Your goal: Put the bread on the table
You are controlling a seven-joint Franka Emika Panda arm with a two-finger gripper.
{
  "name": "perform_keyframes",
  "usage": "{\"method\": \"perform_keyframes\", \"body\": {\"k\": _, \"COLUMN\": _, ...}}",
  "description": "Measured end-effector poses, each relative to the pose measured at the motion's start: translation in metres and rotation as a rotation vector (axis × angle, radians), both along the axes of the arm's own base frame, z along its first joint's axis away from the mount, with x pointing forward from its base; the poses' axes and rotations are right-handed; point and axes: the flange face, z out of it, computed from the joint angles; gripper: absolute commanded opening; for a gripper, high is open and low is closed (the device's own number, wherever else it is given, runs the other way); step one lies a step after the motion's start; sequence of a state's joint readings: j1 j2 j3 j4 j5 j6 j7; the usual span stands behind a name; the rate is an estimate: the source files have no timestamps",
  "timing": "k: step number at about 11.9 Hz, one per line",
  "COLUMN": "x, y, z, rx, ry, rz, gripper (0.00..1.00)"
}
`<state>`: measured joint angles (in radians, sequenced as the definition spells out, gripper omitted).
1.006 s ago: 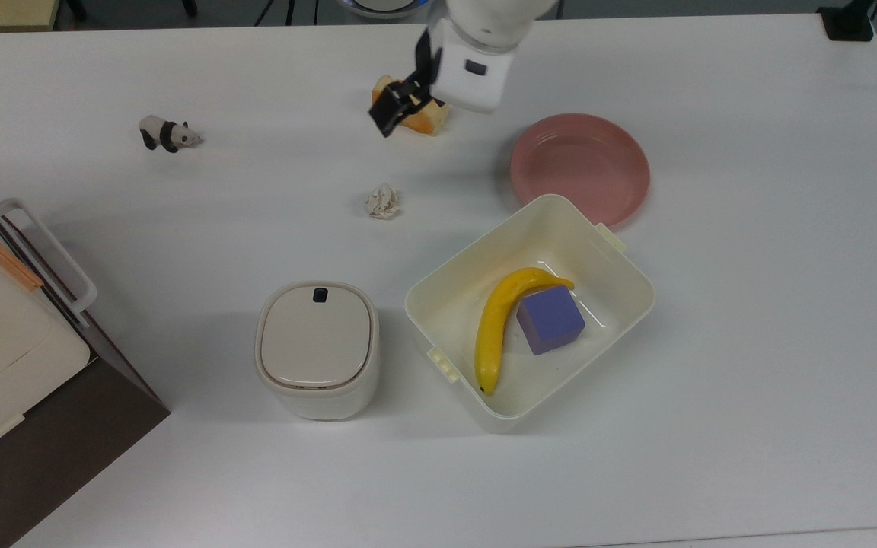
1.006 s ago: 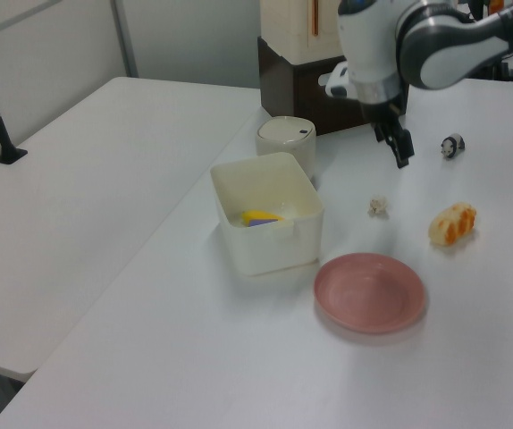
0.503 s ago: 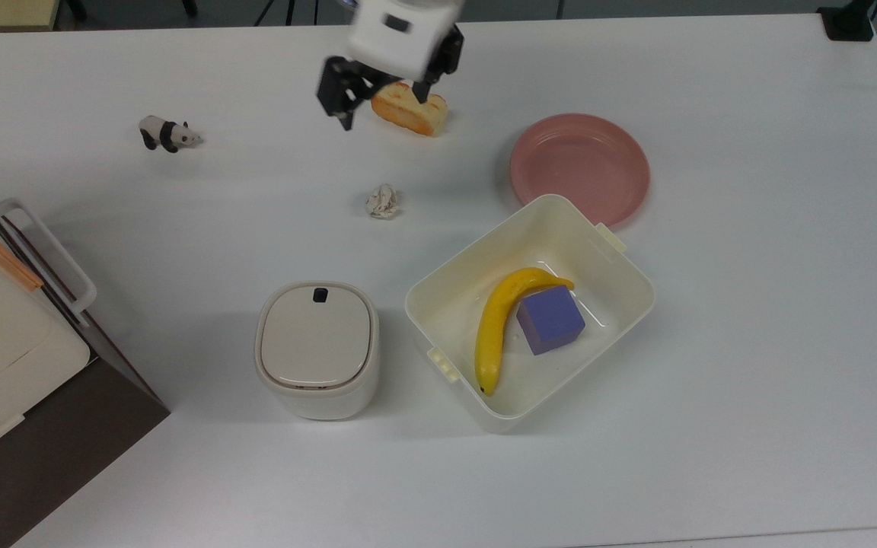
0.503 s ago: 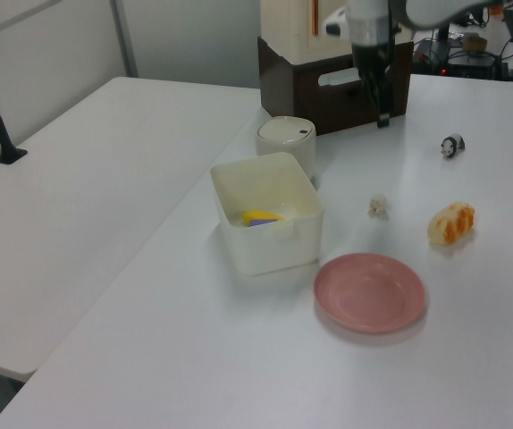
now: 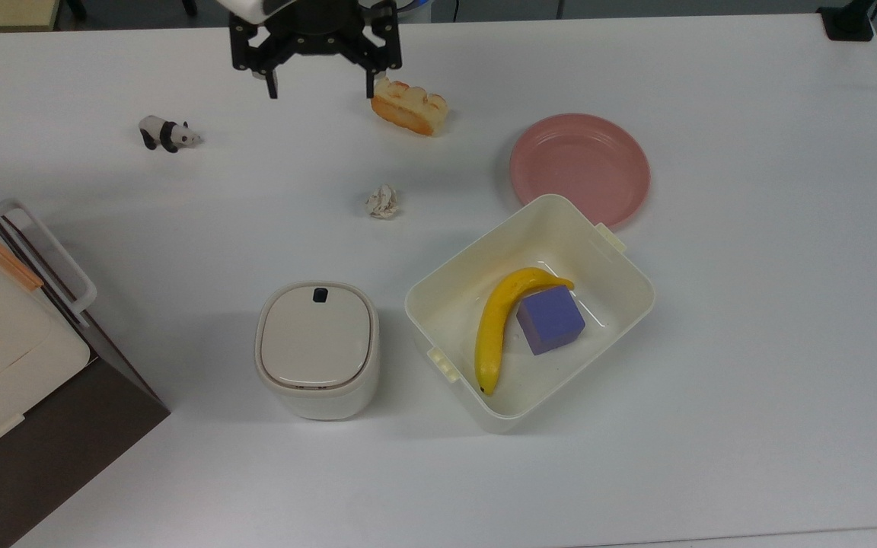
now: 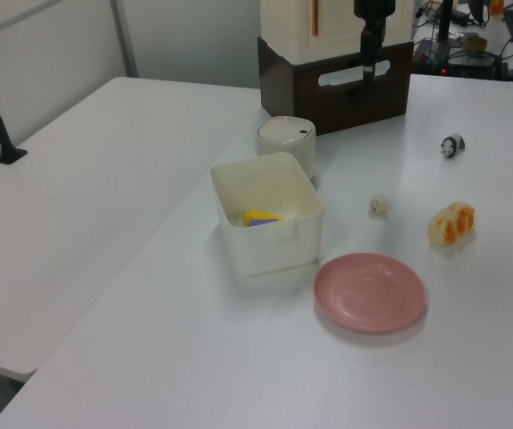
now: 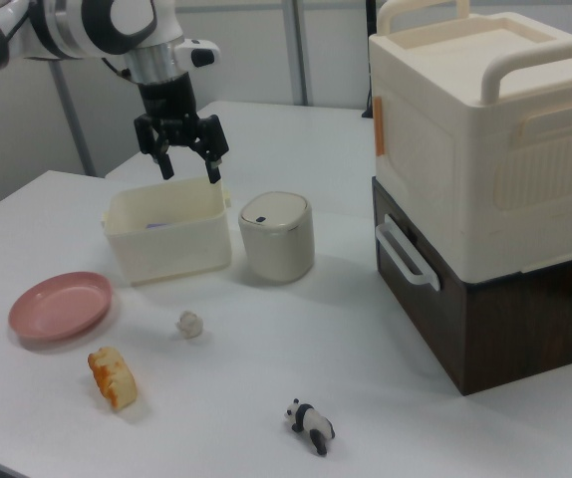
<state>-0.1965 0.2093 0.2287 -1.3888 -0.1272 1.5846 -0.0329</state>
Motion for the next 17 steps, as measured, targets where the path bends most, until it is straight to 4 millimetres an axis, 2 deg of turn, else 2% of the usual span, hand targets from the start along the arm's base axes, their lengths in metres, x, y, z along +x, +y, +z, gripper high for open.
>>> {"method": "perform_keyframes", "body": {"k": 3, "x": 0.011, "y": -0.017, "z": 0.005, "rx": 0.002, "ry": -0.026, "rz": -0.068, "gripper": 1.0}}
{"method": "perform_keyframes", "body": {"k": 5, "x": 0.01, "y": -0.026, "z": 0.019, "rx": 0.004, "ry": -0.054, "rz": -0.089, "gripper": 1.0}}
{"method": "perform_keyframes", "body": {"k": 8, "x": -0.015, "y": -0.052, "z": 0.053, "rx": 0.072, "ry": -0.099, "rz": -0.151, "gripper": 1.0}}
{"method": "perform_keyframes", "body": {"k": 10, "x": -0.028, "y": -0.054, "z": 0.068, "rx": 0.07, "ry": -0.12, "rz": -0.16, "gripper": 1.0}}
{"method": "perform_keyframes", "body": {"k": 12, "x": -0.032, "y": -0.052, "z": 0.07, "rx": 0.069, "ry": -0.122, "rz": -0.158, "gripper": 1.0}}
{"method": "perform_keyframes", "body": {"k": 14, "x": -0.031, "y": -0.046, "z": 0.06, "rx": 0.079, "ry": -0.1, "rz": -0.151, "gripper": 1.0}}
{"method": "perform_keyframes", "body": {"k": 17, "x": -0.031, "y": -0.041, "z": 0.055, "rx": 0.099, "ry": -0.09, "rz": -0.165, "gripper": 1.0}}
